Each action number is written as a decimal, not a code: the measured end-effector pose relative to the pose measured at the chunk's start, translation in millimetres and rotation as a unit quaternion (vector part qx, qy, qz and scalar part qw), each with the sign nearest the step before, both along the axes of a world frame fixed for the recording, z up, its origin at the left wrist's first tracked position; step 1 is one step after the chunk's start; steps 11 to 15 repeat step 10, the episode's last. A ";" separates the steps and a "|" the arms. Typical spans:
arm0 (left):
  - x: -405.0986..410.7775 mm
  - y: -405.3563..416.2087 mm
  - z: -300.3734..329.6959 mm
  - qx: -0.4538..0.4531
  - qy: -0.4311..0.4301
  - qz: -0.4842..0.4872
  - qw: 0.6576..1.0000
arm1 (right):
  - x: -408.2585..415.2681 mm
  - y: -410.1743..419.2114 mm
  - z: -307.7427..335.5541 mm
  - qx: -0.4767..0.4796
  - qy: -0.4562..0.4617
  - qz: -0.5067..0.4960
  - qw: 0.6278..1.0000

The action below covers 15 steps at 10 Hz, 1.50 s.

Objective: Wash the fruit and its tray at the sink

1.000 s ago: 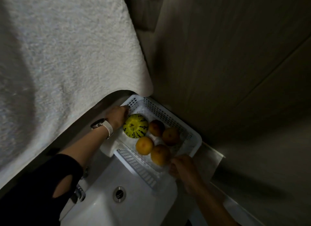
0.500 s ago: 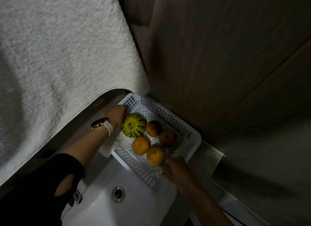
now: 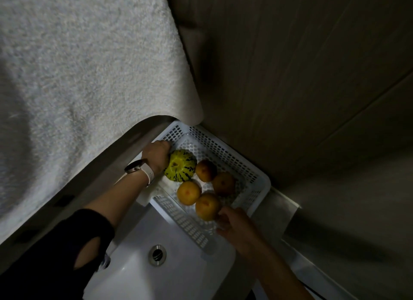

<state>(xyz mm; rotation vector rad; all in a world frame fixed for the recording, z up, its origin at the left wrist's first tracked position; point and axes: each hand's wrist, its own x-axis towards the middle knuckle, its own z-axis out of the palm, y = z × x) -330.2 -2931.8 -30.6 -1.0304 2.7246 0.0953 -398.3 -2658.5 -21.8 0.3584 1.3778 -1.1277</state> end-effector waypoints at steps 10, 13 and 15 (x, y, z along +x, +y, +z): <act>41.9 102.4 136.0 0.362 0.357 0.120 0.853 | -9.6 -18.4 113.5 -0.161 0.214 0.023 0.963; 41.9 102.4 136.0 0.362 0.357 0.120 0.853 | -9.6 -18.4 113.5 -0.161 0.214 0.023 0.963; 41.9 102.4 136.0 0.362 0.357 0.120 0.853 | -9.6 -18.4 113.5 -0.161 0.214 0.023 0.963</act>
